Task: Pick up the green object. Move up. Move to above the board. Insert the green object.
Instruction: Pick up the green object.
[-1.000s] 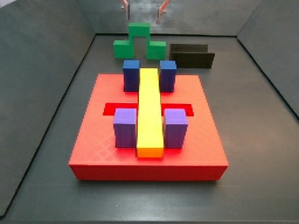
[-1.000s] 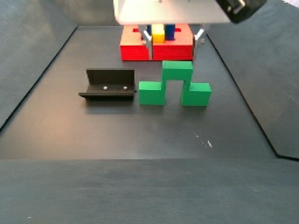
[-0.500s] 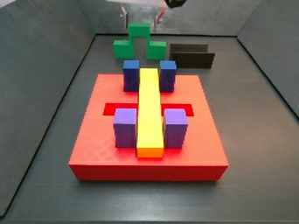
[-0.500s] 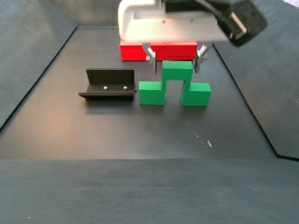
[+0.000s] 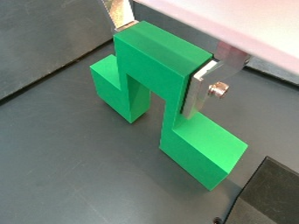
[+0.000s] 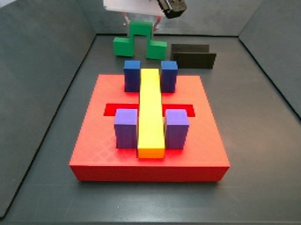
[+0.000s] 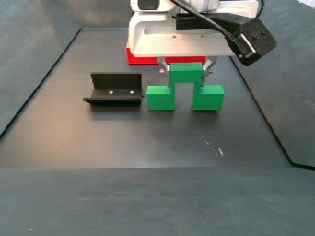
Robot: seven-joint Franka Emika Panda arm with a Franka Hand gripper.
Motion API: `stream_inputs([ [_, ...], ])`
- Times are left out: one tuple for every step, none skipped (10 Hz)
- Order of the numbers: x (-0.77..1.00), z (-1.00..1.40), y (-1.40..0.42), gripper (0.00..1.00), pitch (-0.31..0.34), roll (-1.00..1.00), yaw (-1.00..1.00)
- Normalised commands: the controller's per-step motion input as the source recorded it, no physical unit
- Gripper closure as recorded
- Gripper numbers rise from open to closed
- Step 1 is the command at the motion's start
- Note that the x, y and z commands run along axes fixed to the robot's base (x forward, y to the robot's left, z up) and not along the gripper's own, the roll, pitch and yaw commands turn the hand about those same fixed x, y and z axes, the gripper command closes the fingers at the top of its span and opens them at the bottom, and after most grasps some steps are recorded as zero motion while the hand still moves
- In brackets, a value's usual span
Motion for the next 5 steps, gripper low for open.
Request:
stream_inputs([
  [0.00, 0.00, 0.00, 1.00, 0.000, 0.00, 0.00],
  [0.00, 0.00, 0.00, 1.00, 0.000, 0.00, 0.00],
  [0.00, 0.00, 0.00, 1.00, 0.000, 0.00, 0.00],
  [0.00, 0.00, 0.00, 1.00, 0.000, 0.00, 0.00],
  [0.00, 0.00, 0.00, 1.00, 0.000, 0.00, 0.00],
])
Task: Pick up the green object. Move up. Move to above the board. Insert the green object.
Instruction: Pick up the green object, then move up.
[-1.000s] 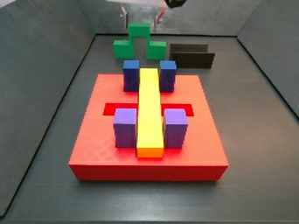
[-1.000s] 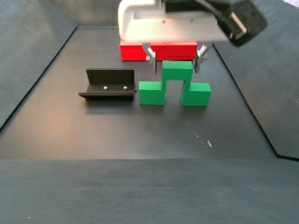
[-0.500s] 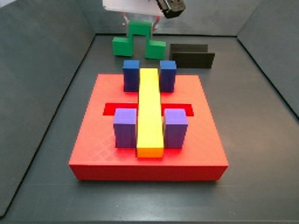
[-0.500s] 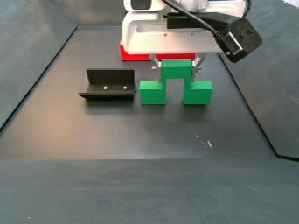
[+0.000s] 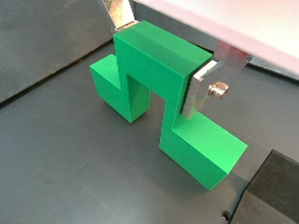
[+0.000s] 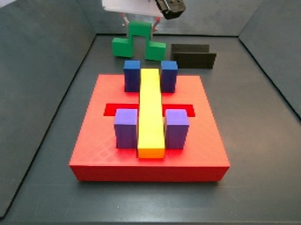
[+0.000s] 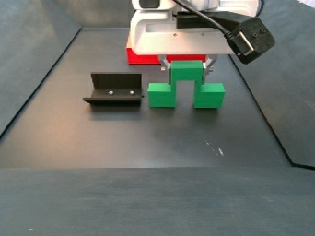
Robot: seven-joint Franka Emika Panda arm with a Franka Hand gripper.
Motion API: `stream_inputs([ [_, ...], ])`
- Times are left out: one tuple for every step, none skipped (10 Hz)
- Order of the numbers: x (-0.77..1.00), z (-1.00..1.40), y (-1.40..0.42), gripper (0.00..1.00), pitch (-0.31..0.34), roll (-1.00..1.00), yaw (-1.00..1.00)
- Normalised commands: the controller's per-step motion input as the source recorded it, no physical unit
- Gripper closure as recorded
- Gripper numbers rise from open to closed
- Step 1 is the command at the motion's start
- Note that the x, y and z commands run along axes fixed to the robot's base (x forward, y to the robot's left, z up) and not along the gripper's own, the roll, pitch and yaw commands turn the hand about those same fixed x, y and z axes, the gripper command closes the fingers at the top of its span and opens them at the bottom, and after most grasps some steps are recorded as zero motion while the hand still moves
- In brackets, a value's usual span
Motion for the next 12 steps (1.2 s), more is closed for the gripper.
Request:
stream_inputs([
  [0.00, 0.00, 0.00, 1.00, 0.000, 0.00, 0.00],
  [0.00, 0.00, 0.00, 1.00, 0.000, 0.00, 0.00],
  [0.00, 0.00, 0.00, 1.00, 0.000, 0.00, 0.00],
  [0.00, 0.00, 0.00, 1.00, 0.000, 0.00, 0.00],
  [0.00, 0.00, 0.00, 1.00, 0.000, 0.00, 0.00],
  [0.00, 0.00, 0.00, 1.00, 0.000, 0.00, 0.00],
  [0.00, 0.00, 0.00, 1.00, 0.000, 0.00, 0.00],
  [0.00, 0.00, 0.00, 1.00, 0.000, 0.00, 0.00],
  [0.00, 0.00, 0.00, 1.00, 0.000, 0.00, 0.00],
  [0.00, 0.00, 0.00, 1.00, 0.000, 0.00, 0.00],
  [0.00, 0.83, 0.00, 1.00, 0.000, 0.00, 0.00],
  [-0.04, 0.79, 0.02, 1.00, 0.038, 0.00, 0.01],
])
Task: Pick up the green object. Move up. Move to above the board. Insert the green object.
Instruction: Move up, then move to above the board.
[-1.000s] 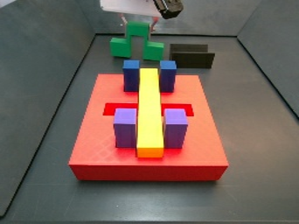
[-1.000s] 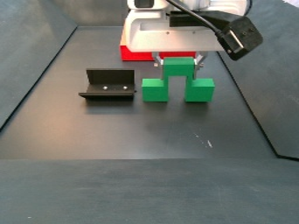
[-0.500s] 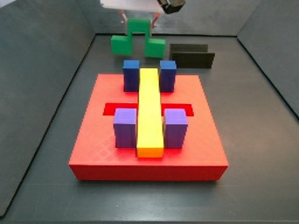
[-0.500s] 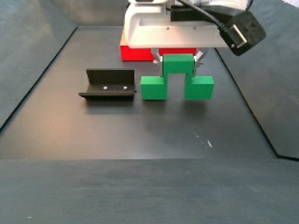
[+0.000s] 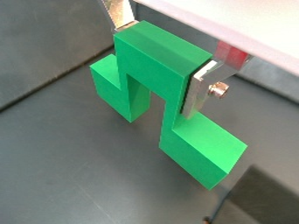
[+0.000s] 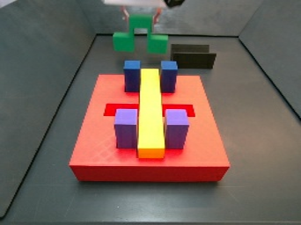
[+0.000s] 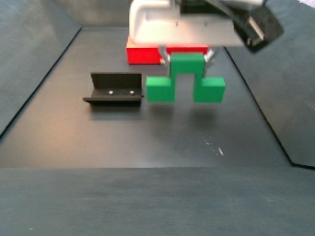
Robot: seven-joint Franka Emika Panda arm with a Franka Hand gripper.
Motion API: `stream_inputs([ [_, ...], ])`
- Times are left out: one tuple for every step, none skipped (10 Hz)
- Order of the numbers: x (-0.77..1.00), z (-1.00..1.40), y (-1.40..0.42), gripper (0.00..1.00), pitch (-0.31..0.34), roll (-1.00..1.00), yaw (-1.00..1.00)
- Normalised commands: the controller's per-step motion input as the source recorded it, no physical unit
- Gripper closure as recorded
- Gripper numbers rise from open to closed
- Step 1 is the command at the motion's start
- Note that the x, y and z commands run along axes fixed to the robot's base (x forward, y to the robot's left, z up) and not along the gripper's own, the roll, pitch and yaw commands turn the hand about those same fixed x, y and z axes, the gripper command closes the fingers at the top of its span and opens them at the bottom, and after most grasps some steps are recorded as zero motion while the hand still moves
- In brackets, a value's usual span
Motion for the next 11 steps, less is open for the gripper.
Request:
stream_inputs([
  [-0.08, 0.60, 0.02, 1.00, 0.066, 0.00, 0.01],
  [-0.02, 0.20, 0.00, 1.00, 0.034, 0.01, 0.00],
  [0.00, 1.40, 0.00, 1.00, 0.000, 0.00, 0.00],
  [-0.02, 1.40, -0.01, 1.00, 0.024, 0.00, 0.00],
  [-0.05, 1.40, -0.01, 1.00, 0.026, 0.00, 0.00],
  [0.03, 1.40, 0.00, 1.00, 0.013, 0.01, 0.00],
  [0.05, 1.40, 0.00, 1.00, 0.069, 0.00, 0.00],
  [0.01, 0.64, -0.01, 1.00, 0.087, 0.00, 0.00],
  [0.12, 0.19, -1.40, 1.00, 0.147, 0.03, 0.13],
  [0.13, 0.18, -1.40, 1.00, 0.128, 0.02, 0.13],
  [0.12, 0.19, -1.40, 1.00, 0.121, 0.05, 0.08],
])
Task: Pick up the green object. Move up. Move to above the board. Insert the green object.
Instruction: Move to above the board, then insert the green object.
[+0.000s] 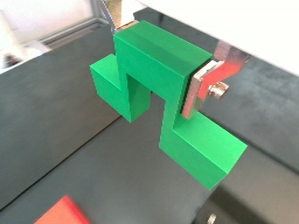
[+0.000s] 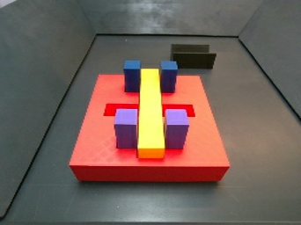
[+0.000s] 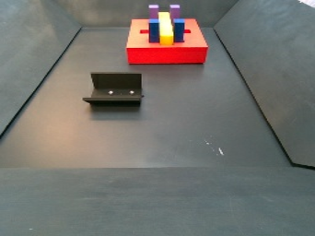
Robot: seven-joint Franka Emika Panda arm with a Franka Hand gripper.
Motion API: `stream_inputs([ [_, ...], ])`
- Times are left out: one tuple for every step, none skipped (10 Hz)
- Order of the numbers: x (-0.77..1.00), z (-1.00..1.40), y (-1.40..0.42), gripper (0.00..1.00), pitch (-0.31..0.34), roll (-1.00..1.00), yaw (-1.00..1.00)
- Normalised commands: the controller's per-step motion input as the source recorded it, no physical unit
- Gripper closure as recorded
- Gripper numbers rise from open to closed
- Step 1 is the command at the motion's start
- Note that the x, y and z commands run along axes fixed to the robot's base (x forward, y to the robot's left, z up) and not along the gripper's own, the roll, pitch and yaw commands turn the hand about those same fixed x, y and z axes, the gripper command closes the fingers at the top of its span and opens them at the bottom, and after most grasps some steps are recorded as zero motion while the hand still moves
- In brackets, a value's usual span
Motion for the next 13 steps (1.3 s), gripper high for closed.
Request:
stream_inputs([
  [0.13, 0.19, -1.40, 1.00, 0.097, 0.00, 0.04],
  [0.14, 0.20, -1.40, 1.00, 0.088, 0.00, 0.02],
  [0.15, 0.20, -1.40, 1.00, 0.108, 0.00, 0.01],
  [0.18, 0.21, -1.40, 1.00, 0.127, 0.00, 0.01],
  [0.20, 0.21, -1.40, 1.00, 0.135, 0.01, 0.01],
  [0.25, 0.22, -1.40, 1.00, 0.149, 0.00, 0.01],
  [0.15, 0.11, -0.61, 1.00, 0.162, 0.02, 0.01],
  [0.12, 0.05, -0.24, 1.00, 0.150, 0.02, 0.01],
  [0.01, -0.18, -0.18, 1.00, -0.011, 0.05, 0.00],
  [0.03, -0.20, -0.23, 1.00, -0.006, 0.06, 0.00],
  [0.03, -0.38, -0.22, 1.00, -0.026, 0.00, 0.00],
  [0.06, -0.58, -0.15, 1.00, -0.074, -0.07, 0.00],
  [0.12, -0.63, -0.11, 1.00, -0.097, -0.09, 0.00],
])
